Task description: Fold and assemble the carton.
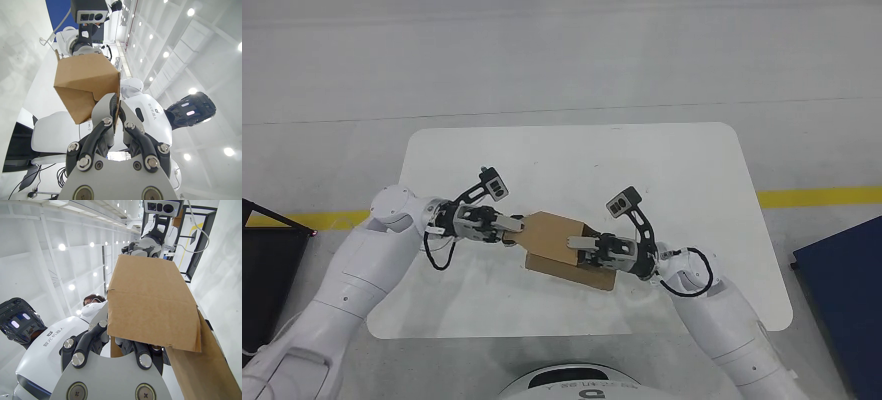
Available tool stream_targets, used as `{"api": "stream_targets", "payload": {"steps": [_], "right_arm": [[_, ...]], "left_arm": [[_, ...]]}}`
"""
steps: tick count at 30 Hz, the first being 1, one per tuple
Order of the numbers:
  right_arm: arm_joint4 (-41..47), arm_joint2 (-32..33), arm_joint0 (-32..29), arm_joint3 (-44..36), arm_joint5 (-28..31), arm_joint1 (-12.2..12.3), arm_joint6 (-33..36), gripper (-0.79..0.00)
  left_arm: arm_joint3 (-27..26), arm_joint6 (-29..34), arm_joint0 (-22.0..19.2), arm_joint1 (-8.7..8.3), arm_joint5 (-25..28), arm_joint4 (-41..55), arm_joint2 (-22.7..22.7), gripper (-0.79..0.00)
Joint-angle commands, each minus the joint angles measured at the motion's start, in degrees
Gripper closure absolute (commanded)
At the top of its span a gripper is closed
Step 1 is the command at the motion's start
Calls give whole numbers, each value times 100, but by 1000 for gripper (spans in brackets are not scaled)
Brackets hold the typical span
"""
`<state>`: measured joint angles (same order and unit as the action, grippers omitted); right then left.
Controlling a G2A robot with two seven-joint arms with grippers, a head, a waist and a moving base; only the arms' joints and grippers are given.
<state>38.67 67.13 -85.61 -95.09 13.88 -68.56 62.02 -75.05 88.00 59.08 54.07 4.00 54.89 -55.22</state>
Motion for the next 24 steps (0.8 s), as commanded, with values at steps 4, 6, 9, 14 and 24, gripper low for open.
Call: {"api": "stream_targets", "payload": {"steps": [4,6,9,14,24], "right_arm": [[19,-11,26,-4,-15,7,-18,0],[62,-28,44,0,-19,6,-2,0],[109,-58,83,23,-35,4,9,0],[115,-88,122,51,-49,8,18,0],[318,-122,171,127,17,5,33,0]], "left_arm": [[-6,0,17,-77,21,-170,-10,-474],[-35,0,20,-103,41,-232,2,-616],[-73,0,16,-158,110,-434,39,-785],[-40,0,-9,-245,230,-683,78,-785],[-149,-2,-146,-250,395,-862,230,-785]]}}
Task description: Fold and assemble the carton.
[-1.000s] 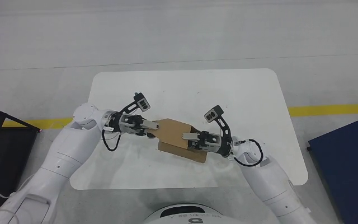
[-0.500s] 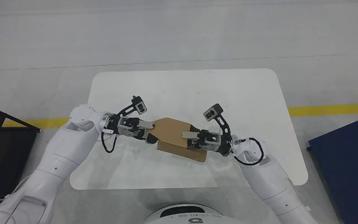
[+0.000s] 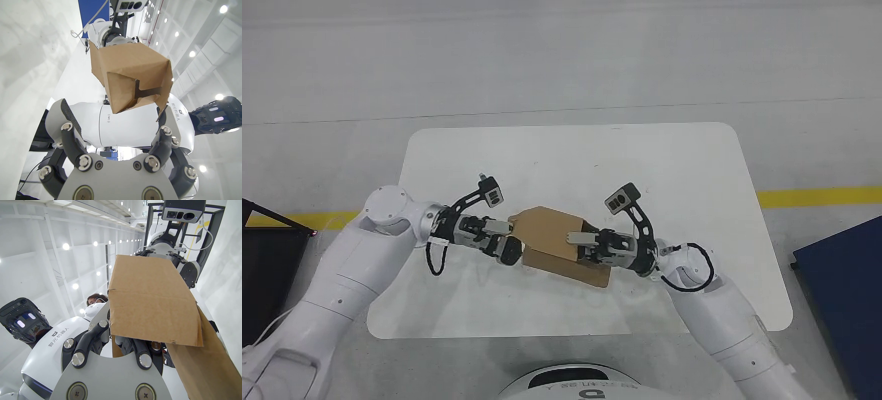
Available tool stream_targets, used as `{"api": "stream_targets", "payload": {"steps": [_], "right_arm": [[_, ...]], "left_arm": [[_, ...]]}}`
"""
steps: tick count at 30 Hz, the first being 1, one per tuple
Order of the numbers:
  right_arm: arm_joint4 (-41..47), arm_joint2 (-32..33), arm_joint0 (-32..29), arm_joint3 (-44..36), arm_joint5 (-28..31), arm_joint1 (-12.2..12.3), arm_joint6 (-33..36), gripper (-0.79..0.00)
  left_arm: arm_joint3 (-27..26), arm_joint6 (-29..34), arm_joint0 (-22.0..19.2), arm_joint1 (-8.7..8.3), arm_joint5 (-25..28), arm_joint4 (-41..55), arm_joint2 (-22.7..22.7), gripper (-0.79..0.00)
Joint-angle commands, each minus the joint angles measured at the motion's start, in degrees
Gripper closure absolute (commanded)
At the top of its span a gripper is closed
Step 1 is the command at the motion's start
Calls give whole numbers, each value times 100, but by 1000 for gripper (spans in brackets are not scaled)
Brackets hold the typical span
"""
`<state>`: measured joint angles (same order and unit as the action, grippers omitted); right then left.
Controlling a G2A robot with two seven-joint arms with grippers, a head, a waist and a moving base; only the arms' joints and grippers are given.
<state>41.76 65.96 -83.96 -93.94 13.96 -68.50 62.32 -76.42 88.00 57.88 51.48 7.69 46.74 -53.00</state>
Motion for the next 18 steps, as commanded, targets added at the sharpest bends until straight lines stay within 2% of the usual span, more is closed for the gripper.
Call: {"api": "stream_targets", "payload": {"steps": [1,18], "right_arm": [[12,-7,10,19,13,0,6,0],[176,172,-162,81,223,51,158,0]], "left_arm": [[-14,-20,-41,16,39,-70,9,-785],[-361,-594,-164,128,29,-1048,198,-785]]}}
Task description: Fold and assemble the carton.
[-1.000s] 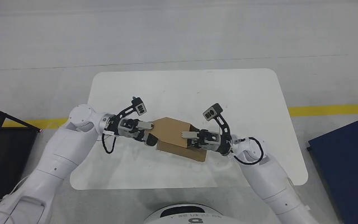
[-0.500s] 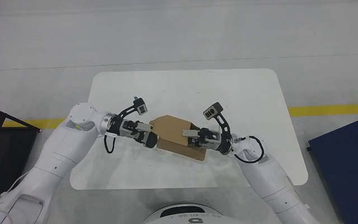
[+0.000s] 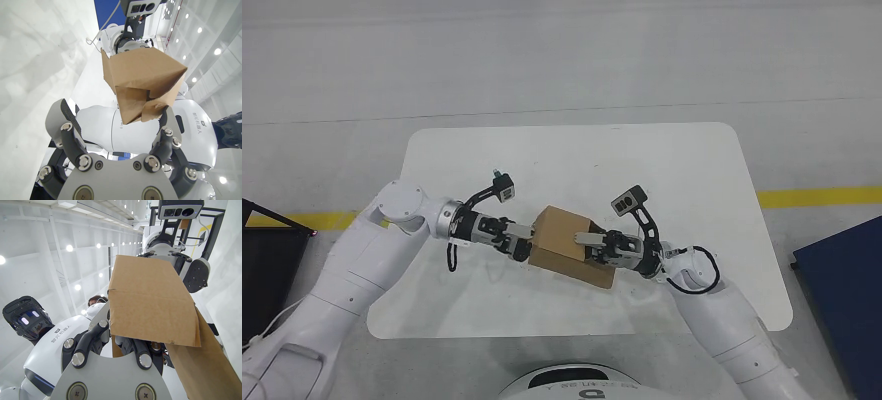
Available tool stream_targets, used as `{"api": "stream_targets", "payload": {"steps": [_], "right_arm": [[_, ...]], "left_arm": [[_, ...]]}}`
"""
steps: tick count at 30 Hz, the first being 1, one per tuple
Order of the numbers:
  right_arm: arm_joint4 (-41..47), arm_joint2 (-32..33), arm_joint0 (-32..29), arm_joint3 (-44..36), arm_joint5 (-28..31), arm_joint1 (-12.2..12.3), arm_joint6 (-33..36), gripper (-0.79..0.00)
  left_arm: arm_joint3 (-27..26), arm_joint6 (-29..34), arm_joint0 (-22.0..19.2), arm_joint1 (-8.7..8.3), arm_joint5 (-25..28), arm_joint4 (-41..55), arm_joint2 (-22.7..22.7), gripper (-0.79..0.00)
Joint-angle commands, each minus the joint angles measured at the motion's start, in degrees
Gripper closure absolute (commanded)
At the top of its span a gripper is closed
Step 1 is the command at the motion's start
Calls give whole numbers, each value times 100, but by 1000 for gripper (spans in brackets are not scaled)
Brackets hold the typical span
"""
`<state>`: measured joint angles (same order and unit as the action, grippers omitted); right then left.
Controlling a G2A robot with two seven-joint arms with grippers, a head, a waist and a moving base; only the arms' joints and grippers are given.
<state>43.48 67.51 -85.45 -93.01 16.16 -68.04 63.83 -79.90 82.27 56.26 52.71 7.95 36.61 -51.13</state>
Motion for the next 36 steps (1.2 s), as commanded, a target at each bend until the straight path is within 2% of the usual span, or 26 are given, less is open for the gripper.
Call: {"api": "stream_targets", "payload": {"steps": [1,36], "right_arm": [[8,41,-35,-28,7,11,16,0],[9,12,-129,-169,-54,60,5,0]], "left_arm": [[-31,-47,-6,13,2,-72,25,-785],[-296,-457,60,139,76,-494,-14,-785]]}}
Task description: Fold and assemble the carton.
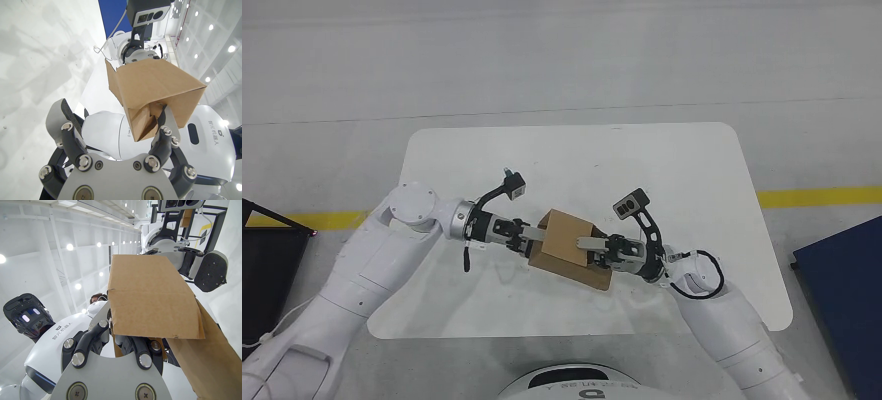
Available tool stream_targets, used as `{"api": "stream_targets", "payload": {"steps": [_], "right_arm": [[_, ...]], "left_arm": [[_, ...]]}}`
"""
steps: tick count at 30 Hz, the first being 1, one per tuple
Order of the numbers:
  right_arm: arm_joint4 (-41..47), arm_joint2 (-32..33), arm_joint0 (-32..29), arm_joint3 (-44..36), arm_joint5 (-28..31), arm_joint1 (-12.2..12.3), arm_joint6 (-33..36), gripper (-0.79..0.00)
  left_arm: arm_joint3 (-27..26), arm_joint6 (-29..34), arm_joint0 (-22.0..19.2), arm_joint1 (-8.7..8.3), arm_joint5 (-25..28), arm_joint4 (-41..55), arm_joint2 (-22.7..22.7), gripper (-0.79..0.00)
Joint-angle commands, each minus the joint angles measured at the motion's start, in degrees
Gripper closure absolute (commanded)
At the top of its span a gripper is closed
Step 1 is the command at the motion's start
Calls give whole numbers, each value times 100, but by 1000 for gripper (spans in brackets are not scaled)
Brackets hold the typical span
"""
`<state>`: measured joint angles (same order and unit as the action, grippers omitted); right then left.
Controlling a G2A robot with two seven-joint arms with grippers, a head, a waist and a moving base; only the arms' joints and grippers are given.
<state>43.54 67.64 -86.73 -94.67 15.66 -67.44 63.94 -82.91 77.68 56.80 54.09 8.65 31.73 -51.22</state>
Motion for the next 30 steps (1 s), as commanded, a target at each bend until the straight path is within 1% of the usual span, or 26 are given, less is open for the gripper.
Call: {"api": "stream_targets", "payload": {"steps": [1,5,8,15,19,23,29,30], "right_arm": [[2,-3,-1,-5,-4,1,-8,0],[-14,-13,10,-24,-13,4,-34,0],[-29,9,-1,-34,-3,11,-67,0],[-120,215,-102,-45,34,55,-155,0],[-472,425,-102,-131,-67,109,-228,0],[-472,425,-102,-131,-67,109,-228,0],[-472,425,-102,-131,-67,109,-228,0],[-641,432,-88,-121,-113,116,-309,0]], "left_arm": [[4,10,10,3,10,-5,-6,-785],[30,37,29,20,27,86,-15,-785],[200,46,45,4,57,161,-134,-785],[700,159,217,-138,179,293,-716,-785],[803,64,380,-218,235,399,-1074,-785],[848,-131,585,-273,318,638,-1404,-785],[848,-131,585,-273,318,638,-1404,-785],[848,-131,585,-273,318,638,-1404,-785]]}}
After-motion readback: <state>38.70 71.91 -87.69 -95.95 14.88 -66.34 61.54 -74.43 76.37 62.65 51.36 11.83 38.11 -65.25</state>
